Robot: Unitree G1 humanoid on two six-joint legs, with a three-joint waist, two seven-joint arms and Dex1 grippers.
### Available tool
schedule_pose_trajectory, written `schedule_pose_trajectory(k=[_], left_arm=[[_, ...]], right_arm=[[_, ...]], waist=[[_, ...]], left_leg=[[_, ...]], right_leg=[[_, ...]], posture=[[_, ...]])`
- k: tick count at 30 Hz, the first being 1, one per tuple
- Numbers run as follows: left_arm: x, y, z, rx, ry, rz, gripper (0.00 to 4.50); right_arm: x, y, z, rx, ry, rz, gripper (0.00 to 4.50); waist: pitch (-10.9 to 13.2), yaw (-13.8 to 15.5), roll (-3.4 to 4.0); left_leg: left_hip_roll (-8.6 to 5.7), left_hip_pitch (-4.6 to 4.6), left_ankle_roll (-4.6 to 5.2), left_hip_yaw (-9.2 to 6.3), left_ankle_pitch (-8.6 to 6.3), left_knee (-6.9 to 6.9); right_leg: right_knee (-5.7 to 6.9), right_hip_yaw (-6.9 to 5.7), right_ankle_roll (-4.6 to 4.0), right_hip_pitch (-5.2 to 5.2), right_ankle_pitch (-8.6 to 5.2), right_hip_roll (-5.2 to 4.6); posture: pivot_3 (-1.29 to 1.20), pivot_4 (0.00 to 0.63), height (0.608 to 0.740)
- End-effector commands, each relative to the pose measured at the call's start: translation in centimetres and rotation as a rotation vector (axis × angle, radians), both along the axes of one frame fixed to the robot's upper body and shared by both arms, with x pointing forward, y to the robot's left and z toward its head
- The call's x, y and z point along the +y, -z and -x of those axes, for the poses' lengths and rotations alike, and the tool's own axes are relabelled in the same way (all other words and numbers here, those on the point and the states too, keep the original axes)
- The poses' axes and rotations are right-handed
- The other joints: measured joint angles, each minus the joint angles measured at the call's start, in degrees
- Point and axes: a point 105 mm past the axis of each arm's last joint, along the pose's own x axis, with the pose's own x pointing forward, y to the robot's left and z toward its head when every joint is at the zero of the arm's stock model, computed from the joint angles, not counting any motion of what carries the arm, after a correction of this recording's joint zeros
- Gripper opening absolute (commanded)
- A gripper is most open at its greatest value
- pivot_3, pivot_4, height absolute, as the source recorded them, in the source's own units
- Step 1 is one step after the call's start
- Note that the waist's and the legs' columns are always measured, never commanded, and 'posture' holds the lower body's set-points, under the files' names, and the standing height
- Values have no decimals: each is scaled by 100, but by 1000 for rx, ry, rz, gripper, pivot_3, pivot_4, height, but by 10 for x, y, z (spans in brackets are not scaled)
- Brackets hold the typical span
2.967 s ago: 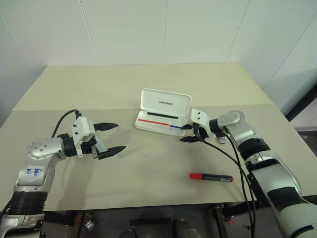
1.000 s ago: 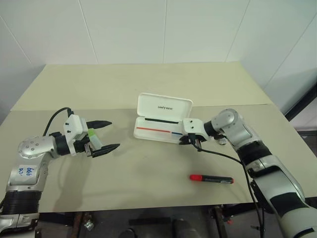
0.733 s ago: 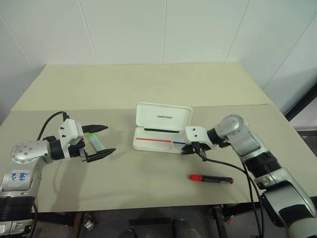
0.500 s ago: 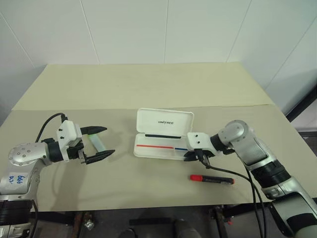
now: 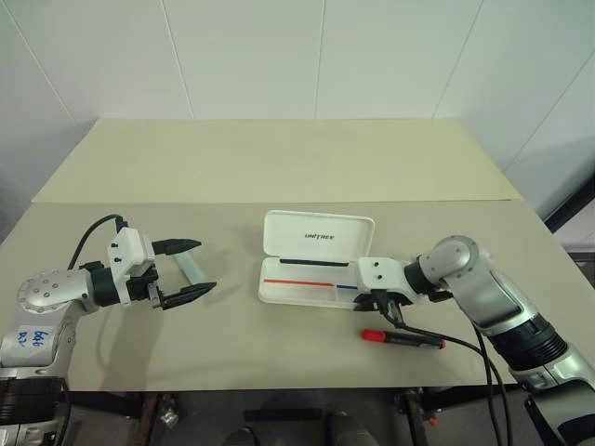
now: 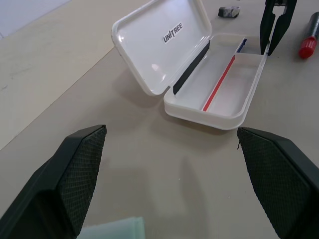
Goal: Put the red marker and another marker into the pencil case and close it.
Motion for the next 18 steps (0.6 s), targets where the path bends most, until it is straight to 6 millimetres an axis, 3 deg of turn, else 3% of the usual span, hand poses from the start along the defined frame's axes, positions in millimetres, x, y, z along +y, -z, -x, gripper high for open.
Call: schedule_pose_trajectory(k=[1, 3, 7, 16, 18], left_arm=[[-6, -10, 0, -41, 26, 8, 4500], [-7, -10, 0, -42, 28, 8, 4500], [-7, -11, -1, -44, 28, 7, 4500], [-6, -11, -2, -45, 28, 4, 4500], [-6, -11, -2, -45, 26, 4, 4500]], right_arm=[[4, 5, 5, 18, -11, -1, 16], [4, 6, 7, 25, -17, 7, 16], [5, 6, 8, 31, -31, 14, 1171], [12, -6, 2, 7, -38, -22, 4360], [12, -9, 2, 10, -42, -28, 4464]], waist=[[0, -1, -1], [-1, -1, -1], [-1, -10, -2], [-1, -12, -2], [-1, -16, -2]], left_leg=[[0, 0, 0, 0, 0, 0], [0, 1, 0, 0, 0, 0], [0, 2, 0, 1, 0, 0], [1, 4, 0, 0, 1, 2], [0, 3, 0, 1, 1, 2]], right_leg=[[0, 0, 0, 0, 0, 0], [0, 0, 0, 1, 0, 0], [0, 0, 0, 2, 0, 0], [3, 0, 0, 3, 0, 1], [2, 0, 0, 2, 0, 0]], posture=[[0, 150, 740], [0, 150, 740], [0, 150, 740], [0, 150, 740], [0, 150, 740]])
